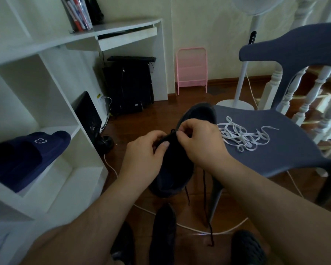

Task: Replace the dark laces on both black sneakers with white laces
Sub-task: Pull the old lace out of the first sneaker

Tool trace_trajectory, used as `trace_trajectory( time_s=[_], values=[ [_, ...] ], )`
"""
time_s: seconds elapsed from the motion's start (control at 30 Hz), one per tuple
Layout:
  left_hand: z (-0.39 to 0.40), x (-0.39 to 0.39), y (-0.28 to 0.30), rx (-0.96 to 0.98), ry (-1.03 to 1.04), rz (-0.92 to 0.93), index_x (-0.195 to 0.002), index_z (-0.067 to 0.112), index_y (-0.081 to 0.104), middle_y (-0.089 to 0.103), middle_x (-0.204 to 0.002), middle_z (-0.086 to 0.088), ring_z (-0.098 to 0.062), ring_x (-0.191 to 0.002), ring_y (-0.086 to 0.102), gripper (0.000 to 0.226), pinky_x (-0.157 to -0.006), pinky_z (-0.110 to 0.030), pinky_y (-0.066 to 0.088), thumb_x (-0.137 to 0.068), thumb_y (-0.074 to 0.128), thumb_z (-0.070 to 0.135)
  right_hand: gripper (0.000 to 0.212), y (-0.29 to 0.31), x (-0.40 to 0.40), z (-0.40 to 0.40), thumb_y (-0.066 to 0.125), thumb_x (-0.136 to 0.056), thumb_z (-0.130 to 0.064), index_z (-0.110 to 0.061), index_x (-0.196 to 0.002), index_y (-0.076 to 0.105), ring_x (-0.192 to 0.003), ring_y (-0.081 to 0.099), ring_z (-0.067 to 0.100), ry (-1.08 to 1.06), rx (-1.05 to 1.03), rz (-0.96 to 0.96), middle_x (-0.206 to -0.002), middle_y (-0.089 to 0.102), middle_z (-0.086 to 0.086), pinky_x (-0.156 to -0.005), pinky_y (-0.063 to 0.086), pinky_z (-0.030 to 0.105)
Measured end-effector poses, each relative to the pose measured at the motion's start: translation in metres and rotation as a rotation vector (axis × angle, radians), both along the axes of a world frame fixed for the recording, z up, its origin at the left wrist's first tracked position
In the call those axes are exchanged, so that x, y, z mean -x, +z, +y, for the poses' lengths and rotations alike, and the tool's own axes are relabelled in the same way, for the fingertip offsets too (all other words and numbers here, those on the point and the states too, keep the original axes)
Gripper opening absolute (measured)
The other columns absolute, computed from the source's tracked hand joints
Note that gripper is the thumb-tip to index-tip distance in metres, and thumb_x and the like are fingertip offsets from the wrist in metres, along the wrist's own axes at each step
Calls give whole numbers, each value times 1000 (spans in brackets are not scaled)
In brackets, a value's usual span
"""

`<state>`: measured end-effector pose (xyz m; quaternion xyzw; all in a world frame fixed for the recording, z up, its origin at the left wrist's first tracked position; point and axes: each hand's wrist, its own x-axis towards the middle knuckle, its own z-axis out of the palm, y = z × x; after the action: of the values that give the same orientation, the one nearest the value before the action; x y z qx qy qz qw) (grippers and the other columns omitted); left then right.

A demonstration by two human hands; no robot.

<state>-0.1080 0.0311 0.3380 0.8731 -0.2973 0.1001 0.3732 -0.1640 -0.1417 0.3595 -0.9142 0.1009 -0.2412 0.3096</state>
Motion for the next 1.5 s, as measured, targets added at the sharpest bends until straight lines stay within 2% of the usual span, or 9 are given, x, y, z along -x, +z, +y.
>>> trace_trajectory(
  time_s=[0.23, 0.5, 0.7, 0.83, 0.9, 1.03, 1.13, 1.33, 1.5],
  values=[
    [2, -7, -4, -77, 4, -95, -102, 33, 70, 62, -88, 16, 0, -81, 58, 22, -62, -19, 41, -107, 54, 46, 13, -2, -2, 6, 64, -96, -32, -31, -84, 63, -80, 58, 9, 75, 40, 46, -82, 65, -10, -70, 44, 27],
    [0, -3, -4, -71, 72, -181, -94, 34, 70, 56, -82, 13, -7, -77, 54, 23, -62, -32, 45, -102, 54, 48, 18, -7, -4, 5, 60, -98, -39, -28, -93, 73, -90, 54, 19, 115, 284, 50, -86, 61, -8, -82, 47, 38],
    [9, -13, 6, -32, 156, -149, -95, 35, 77, 68, -86, 15, -7, -80, 63, 28, -64, -35, 54, -103, 55, 50, 16, 2, -3, -15, 66, -96, -32, -24, -86, 75, -82, 61, 13, -48, -22, -4, -86, 66, -7, -71, 45, 30],
    [12, -12, 9, 10, 169, -121, -91, 31, 78, 70, -80, 14, -5, -75, 64, 30, -62, -41, 57, -103, 57, 48, 22, -3, -2, -34, 65, -92, -25, -21, -71, 58, -75, 60, 20, -162, -130, 121, -71, 60, -5, -62, 42, 31],
    [11, -10, 8, 8, 163, -107, -84, 29, 76, 68, -73, 11, -6, -69, 62, 31, -58, -42, 56, -103, 57, 46, 8, -5, -1, -29, 66, -88, -27, -21, -86, 61, -81, 61, 20, -107, -105, 167, -83, 63, -4, -70, 49, 36],
    [8, -8, 7, -4, 162, -104, -79, 30, 73, 64, -66, 10, -6, -64, 60, 33, -54, -42, 54, -102, 57, 48, 38, 2, 2, -9, 61, -85, -41, -31, -122, 65, -110, 56, 20, 41, 112, 88, -117, 60, -7, -94, 50, 42],
    [4, -4, 6, -26, 136, -124, -76, 31, 71, 61, -63, 10, -5, -60, 58, 36, -51, -41, 52, -101, 55, 51, 32, 1, 1, 4, 61, -90, -50, -33, -116, 67, -110, 54, 23, 84, 307, 96, -115, 60, -9, -90, 51, 48],
    [-3, 2, 6, -59, 125, -111, -75, 31, 71, 61, -61, 12, -3, -59, 58, 36, -51, -38, 53, -101, 54, 51, 15, 3, -3, 7, 62, -96, -41, -28, -95, 70, -100, 54, 26, 30, 435, 73, -96, 63, -7, -79, 50, 44],
    [8, -10, 12, -31, 192, -89, -79, 32, 73, 64, -66, 14, -4, -66, 61, 32, -57, -37, 54, -101, 58, 50, 20, 6, -6, -27, 63, -92, -34, -25, -74, 59, -77, 60, 21, -126, 100, 129, -77, 62, -4, -67, 49, 37]
  ],
)
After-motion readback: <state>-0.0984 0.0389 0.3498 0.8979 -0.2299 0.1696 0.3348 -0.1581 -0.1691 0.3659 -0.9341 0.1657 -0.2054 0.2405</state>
